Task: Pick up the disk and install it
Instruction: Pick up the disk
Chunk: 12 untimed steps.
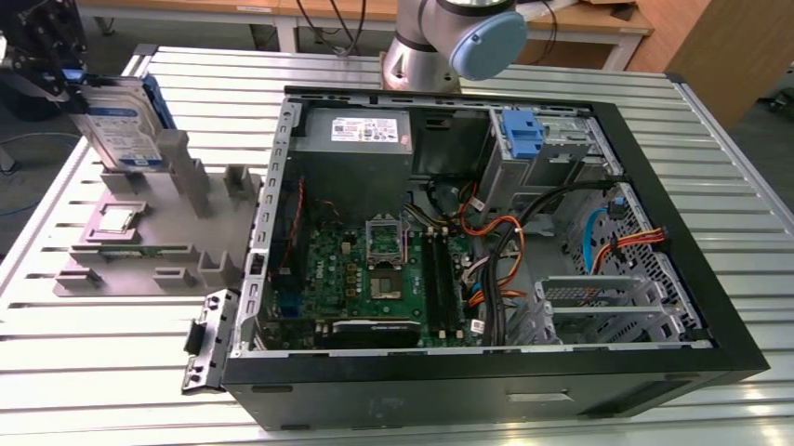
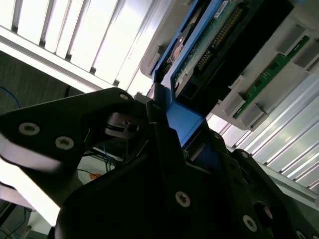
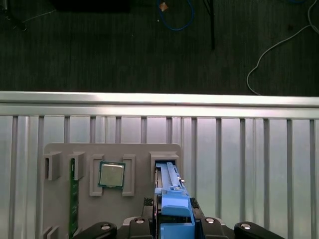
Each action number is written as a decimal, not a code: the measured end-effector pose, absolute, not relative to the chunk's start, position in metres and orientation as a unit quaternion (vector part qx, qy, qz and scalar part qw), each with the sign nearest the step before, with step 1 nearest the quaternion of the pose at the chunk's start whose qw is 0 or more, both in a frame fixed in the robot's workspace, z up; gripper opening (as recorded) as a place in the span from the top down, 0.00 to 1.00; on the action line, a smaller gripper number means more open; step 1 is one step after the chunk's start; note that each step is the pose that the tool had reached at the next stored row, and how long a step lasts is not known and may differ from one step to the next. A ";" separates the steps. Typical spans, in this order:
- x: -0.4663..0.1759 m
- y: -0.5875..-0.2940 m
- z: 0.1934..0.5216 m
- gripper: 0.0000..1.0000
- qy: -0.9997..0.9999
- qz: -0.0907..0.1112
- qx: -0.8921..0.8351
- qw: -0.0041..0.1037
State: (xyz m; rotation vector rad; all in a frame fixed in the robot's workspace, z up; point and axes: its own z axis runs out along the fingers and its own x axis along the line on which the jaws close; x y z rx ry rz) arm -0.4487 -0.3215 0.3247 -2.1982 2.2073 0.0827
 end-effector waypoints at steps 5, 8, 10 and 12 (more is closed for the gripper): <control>-0.449 -0.322 0.327 0.63 0.708 0.027 -0.705 0.013; -0.449 -0.322 0.328 0.63 0.708 0.027 -0.705 0.013; -0.449 -0.322 0.329 0.63 0.708 0.027 -0.705 0.013; -0.449 -0.322 0.330 0.63 0.708 0.027 -0.705 0.013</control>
